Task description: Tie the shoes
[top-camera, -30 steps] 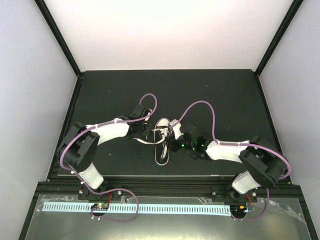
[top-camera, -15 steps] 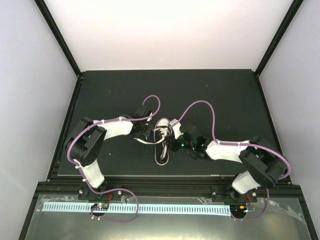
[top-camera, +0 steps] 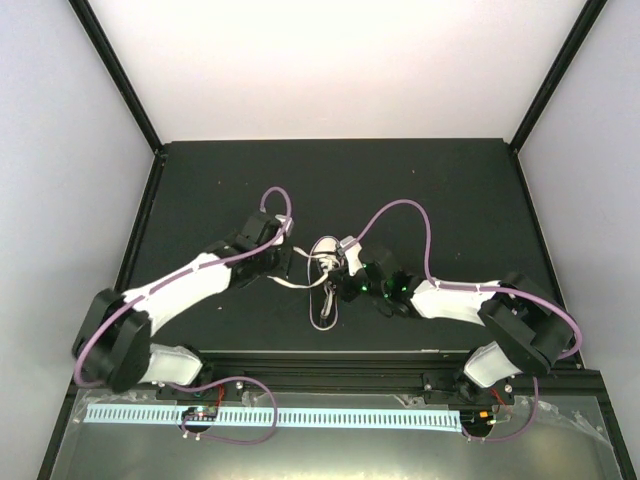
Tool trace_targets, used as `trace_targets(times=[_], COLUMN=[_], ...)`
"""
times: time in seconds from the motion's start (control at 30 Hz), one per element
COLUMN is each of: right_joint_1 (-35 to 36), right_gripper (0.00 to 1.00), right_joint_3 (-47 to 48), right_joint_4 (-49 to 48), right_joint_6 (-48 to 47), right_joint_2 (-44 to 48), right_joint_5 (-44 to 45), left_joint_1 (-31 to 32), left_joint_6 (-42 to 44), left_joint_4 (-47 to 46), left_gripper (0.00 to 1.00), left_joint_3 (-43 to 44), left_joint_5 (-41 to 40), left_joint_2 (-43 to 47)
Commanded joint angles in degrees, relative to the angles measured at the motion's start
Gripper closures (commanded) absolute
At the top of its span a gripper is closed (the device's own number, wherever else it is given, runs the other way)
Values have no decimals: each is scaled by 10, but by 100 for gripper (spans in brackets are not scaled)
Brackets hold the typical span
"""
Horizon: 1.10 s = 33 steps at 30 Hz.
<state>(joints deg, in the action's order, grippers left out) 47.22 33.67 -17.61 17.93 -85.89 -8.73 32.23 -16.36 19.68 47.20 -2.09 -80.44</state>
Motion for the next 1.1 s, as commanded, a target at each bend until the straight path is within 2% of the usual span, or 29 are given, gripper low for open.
trace_targets(times=[0.0,0.17,0.3,0.43,0.5,0.57,0.63,0.7,0.77,0.8,0.9,1.07], right_joint_1=[-2,-2,-1,-1,-2,-1,-2,-2,-2,-2,-1,-1], right_gripper=[98,98,98,98,98,98,98,98,98,99,98,98], right_joint_3=[29,34,30,25,24,23,22,21,21,20,17,10], right_joint_4=[-23,-22,-20,-20,-21,-21,-22,-23,-23,-24,-28,-37], right_joint_6=[15,18,21,24,24,25,25,26,26,27,26,23], right_joint_2=[-2,-4,2,5,6,6,7,8,9,10,15,19], right_joint_5=[4,0,-2,-7,-9,-9,-9,-8,-7,-7,-6,-14], left_joint_1=[15,104,199,248,253,253,253,253,252,251,237,179], left_joint_6=[-55,-147,-236,-277,-282,-282,-274,-263,-245,-235,-216,-178], left_joint_4=[90,69,-20,-93,-111,-116,-129,-130,-94,-73,-30,22], left_gripper=[99,98,98,98,96,84,79,68,51,47,43,41], left_joint_3=[-48,-94,-88,-82,-84,-83,-85,-83,-67,-60,-56,-53], left_joint_5=[133,259,266,240,231,232,241,239,213,199,173,168], left_joint_2=[84,150,174,158,137,111,93,90,96,102,136,170])
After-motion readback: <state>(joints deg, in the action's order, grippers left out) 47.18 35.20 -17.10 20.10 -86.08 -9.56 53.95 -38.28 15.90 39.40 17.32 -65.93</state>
